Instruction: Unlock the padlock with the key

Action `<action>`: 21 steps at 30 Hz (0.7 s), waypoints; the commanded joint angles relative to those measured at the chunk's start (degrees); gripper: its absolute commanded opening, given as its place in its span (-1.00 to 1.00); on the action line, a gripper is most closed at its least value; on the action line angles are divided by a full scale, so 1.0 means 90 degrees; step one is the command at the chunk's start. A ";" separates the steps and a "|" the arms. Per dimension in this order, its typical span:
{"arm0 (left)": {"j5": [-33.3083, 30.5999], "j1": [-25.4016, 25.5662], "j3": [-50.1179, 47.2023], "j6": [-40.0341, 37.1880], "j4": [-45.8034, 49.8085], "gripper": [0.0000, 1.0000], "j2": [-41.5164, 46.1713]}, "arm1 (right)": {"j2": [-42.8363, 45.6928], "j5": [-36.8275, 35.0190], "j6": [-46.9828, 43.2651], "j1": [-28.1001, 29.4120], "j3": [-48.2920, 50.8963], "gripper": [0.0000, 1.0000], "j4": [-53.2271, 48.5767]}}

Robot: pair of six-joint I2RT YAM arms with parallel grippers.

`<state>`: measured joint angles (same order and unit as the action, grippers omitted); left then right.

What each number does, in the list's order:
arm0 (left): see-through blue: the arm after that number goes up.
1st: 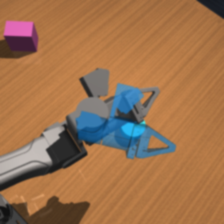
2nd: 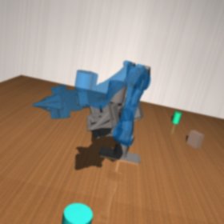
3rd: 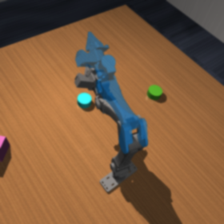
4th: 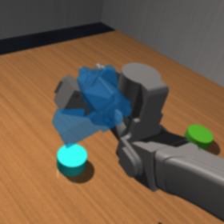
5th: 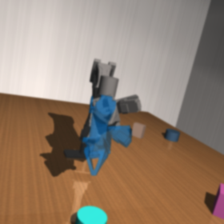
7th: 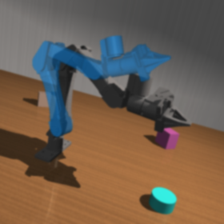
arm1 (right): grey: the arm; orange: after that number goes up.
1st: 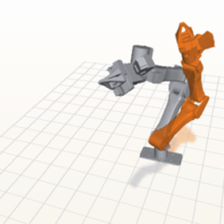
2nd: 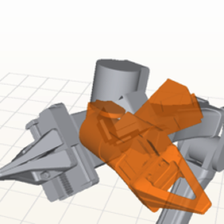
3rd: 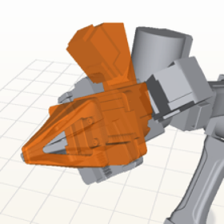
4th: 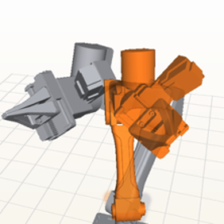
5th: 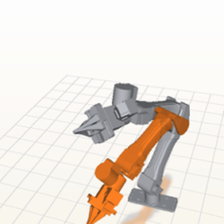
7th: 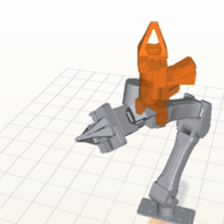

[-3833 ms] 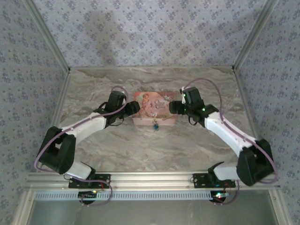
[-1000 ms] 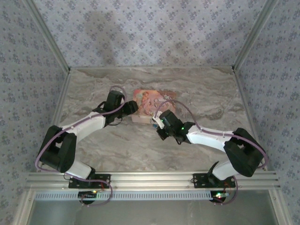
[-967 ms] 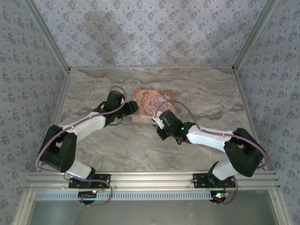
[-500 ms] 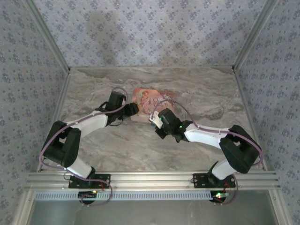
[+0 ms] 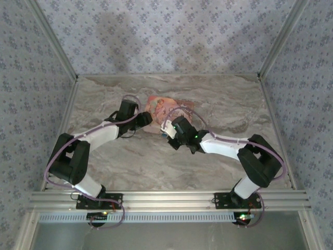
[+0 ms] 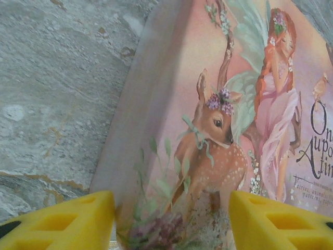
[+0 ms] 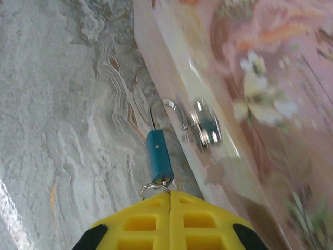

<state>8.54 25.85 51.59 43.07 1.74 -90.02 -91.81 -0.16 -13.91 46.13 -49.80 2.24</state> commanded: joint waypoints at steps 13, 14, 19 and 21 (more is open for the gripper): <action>0.0185 0.0019 0.0167 -0.0016 0.0170 0.18 0.0439 | -0.0057 0.0404 -0.0117 0.0222 -0.0518 -1.00 0.0127; 0.0181 0.0010 0.0138 -0.0008 0.0162 0.18 0.0486 | -0.0017 0.0401 -0.0121 0.0235 -0.0502 -1.00 0.0098; 0.0129 0.0000 0.0002 0.0033 0.0178 0.18 0.0732 | 0.0227 0.0310 -0.0091 0.0338 -0.0444 -1.00 -0.0061; 0.0083 0.0000 -0.0089 0.0054 0.0187 0.18 0.0856 | 0.0356 0.0264 -0.0052 0.0380 -0.0391 -1.00 -0.0107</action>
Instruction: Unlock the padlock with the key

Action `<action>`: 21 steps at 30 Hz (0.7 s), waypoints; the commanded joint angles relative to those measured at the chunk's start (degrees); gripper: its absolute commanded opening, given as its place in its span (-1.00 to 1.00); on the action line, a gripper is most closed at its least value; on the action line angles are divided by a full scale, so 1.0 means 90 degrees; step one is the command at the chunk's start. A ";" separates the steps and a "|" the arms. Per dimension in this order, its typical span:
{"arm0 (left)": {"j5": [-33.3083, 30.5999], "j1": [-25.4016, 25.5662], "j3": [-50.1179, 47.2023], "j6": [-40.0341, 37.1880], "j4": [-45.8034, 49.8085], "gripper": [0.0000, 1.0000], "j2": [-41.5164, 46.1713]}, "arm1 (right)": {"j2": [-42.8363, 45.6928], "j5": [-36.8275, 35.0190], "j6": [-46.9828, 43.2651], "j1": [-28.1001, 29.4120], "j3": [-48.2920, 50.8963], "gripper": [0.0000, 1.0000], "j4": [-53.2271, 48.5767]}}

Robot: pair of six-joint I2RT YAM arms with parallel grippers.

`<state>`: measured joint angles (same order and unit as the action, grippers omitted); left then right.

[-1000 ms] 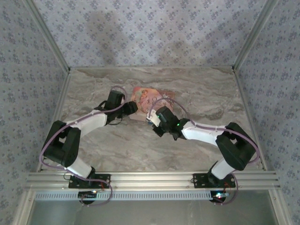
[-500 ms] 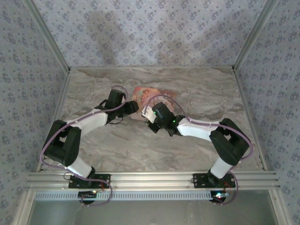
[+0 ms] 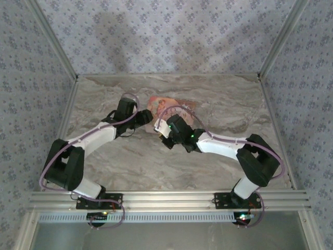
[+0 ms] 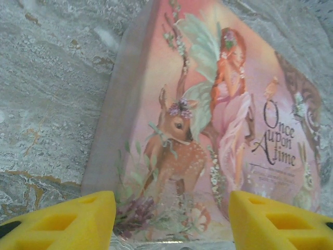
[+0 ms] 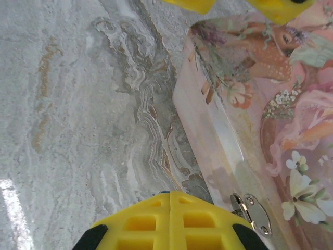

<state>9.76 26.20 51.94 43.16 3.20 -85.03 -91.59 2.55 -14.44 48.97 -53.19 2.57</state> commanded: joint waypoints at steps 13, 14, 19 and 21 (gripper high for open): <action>-0.0366 -0.0049 -0.0884 0.0084 0.0342 0.22 0.1471 | 0.1747 -0.0370 0.0552 0.0091 0.0499 -1.00 -0.0671; -0.0367 -0.0042 -0.0938 0.0119 0.0364 0.22 0.1557 | 0.1893 -0.0390 0.0641 0.0068 0.0607 -1.00 -0.0647; -0.0353 0.0018 -0.1244 0.0261 0.0414 0.23 0.2013 | 0.2591 -0.0600 0.1118 -0.0130 0.1138 -1.00 -0.0792; -0.0337 0.0057 -0.1382 0.0292 0.0406 0.24 0.2176 | 0.2892 -0.0734 0.1334 -0.0271 0.1337 -1.00 -0.0929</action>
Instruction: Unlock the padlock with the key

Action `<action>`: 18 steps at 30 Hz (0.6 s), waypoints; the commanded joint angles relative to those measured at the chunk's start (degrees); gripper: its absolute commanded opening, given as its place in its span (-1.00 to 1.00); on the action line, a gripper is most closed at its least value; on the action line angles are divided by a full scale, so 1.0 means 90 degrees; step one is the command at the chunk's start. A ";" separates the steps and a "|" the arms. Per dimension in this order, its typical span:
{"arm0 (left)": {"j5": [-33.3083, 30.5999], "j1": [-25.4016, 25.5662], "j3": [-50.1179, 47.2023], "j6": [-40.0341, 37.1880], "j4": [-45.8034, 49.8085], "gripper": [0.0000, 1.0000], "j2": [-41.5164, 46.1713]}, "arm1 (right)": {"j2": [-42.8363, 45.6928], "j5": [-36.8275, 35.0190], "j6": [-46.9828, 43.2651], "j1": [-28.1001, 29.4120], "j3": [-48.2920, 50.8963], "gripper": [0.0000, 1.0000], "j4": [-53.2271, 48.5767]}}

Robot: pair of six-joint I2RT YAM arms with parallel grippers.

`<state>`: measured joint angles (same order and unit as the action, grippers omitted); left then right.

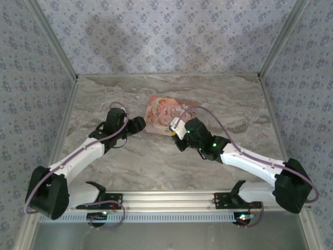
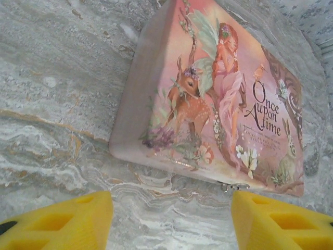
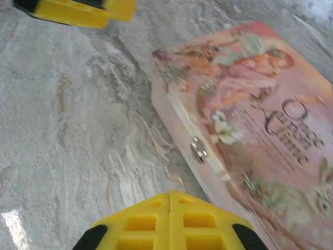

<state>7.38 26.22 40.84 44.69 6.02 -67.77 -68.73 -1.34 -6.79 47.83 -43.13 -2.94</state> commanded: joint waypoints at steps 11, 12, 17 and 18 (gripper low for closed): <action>-0.0143 0.0382 -0.0688 0.0445 -0.0042 0.24 0.0656 | 0.1967 -0.1133 0.2479 -0.1313 0.1162 -1.00 -0.1188; -0.0169 0.0429 -0.0714 0.0467 -0.0062 0.24 0.0664 | 0.2038 -0.1304 0.2669 -0.1457 0.1205 -1.00 -0.1352; -0.0263 0.0550 -0.0758 0.0494 -0.0099 0.24 0.0684 | 0.2130 -0.1846 0.3327 -0.2198 0.1245 -1.00 -0.2037; -0.0273 0.0551 -0.0749 0.0511 -0.0103 0.24 0.0679 | 0.2124 -0.1945 0.3389 -0.2322 0.1239 -1.00 -0.2128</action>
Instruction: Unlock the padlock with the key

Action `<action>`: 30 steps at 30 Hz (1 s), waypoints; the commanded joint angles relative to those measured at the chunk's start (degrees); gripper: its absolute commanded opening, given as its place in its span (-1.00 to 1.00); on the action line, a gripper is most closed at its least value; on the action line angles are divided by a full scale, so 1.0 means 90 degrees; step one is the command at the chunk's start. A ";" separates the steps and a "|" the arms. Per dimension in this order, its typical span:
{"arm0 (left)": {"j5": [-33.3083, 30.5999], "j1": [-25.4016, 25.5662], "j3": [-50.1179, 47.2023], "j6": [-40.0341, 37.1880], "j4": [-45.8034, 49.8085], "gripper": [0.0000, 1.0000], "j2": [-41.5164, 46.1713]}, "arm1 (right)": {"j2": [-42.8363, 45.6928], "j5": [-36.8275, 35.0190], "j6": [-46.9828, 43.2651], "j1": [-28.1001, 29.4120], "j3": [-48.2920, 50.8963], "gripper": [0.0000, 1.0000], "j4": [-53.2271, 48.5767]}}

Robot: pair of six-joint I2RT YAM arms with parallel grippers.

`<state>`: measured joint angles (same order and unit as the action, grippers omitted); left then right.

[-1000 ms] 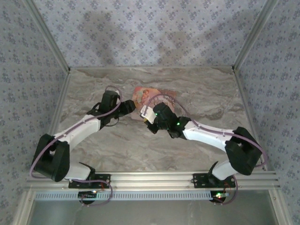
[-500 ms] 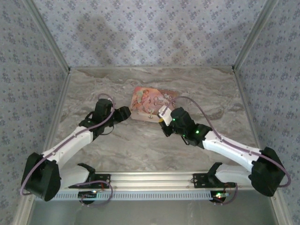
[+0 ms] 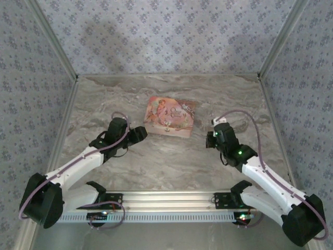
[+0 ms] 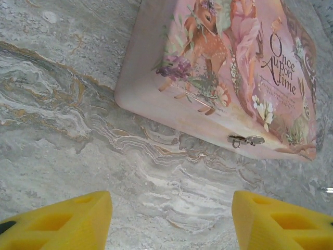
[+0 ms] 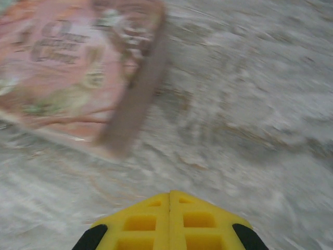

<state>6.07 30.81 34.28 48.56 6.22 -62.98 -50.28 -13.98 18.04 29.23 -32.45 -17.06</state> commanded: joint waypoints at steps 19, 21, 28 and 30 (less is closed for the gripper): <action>-0.0195 0.0209 -0.0027 0.0150 -0.0242 0.25 0.0039 | -0.1104 -0.0515 0.1114 -0.1177 -0.0145 -1.00 -0.0519; -0.0204 0.0210 -0.0037 0.0149 -0.0235 0.25 0.0017 | -0.1157 -0.0429 0.1103 -0.1178 -0.0200 -0.87 -0.0530; -0.0514 0.0195 0.0296 -0.0210 0.0320 0.37 0.0095 | -0.0908 -0.0116 0.1083 -0.1180 -0.0765 0.78 -0.1089; -0.0684 0.0157 0.0514 -0.0428 0.0623 0.96 0.0137 | -0.0907 -0.0148 0.0942 -0.1193 -0.0990 1.00 -0.1181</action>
<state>2.85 32.38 35.07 47.94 8.03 -63.00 -59.48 -16.10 27.51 18.87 -37.69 -24.77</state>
